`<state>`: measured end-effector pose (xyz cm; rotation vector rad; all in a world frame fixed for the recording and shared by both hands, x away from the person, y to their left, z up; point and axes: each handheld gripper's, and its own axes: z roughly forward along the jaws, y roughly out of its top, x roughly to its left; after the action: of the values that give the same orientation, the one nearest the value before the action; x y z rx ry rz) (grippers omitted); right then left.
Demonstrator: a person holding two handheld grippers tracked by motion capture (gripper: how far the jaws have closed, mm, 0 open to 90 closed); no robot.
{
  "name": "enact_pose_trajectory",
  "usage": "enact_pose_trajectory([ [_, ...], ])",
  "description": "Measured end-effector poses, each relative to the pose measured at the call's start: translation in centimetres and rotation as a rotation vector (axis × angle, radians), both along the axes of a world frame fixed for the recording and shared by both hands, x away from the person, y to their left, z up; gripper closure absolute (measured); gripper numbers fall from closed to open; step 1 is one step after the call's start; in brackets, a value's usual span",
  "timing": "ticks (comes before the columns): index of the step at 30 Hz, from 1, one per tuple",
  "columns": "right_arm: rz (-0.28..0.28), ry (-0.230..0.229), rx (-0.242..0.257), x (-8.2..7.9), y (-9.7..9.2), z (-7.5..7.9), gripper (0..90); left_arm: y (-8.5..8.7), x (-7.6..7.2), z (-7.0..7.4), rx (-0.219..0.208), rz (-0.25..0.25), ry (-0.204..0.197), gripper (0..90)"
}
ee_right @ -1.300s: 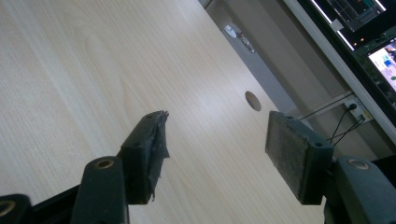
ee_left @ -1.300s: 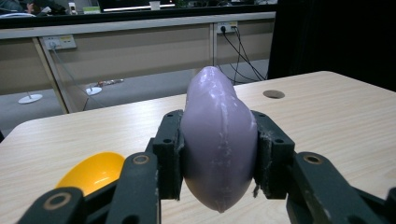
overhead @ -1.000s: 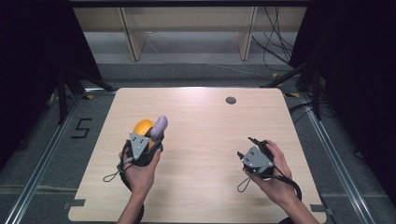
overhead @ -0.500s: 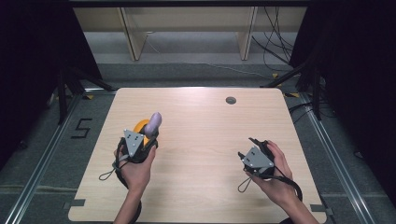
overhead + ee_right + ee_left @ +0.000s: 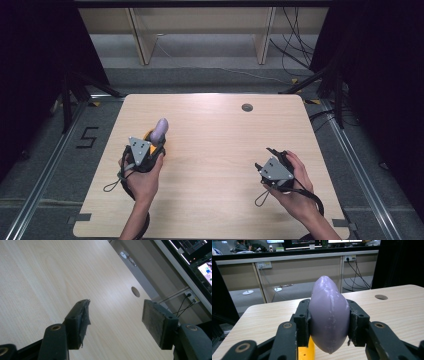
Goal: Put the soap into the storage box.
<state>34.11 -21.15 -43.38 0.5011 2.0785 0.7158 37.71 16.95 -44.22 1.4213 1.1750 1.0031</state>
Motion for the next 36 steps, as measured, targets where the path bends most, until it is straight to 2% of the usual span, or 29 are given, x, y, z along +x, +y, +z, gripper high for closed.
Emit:
enact_pose_trajectory([
  [28, 0.002, 0.0, 0.0, 0.0, 0.0, 0.0, 39.1, 1.3, 0.7, -0.4, 0.021, 0.057, -0.005, 58.7],
  [36, 0.001, -0.002, 0.001, 0.0, 0.0, 0.0, 39.1, 1.6, 0.9, -0.6, 0.021, 0.074, 0.006, 58.7],
])
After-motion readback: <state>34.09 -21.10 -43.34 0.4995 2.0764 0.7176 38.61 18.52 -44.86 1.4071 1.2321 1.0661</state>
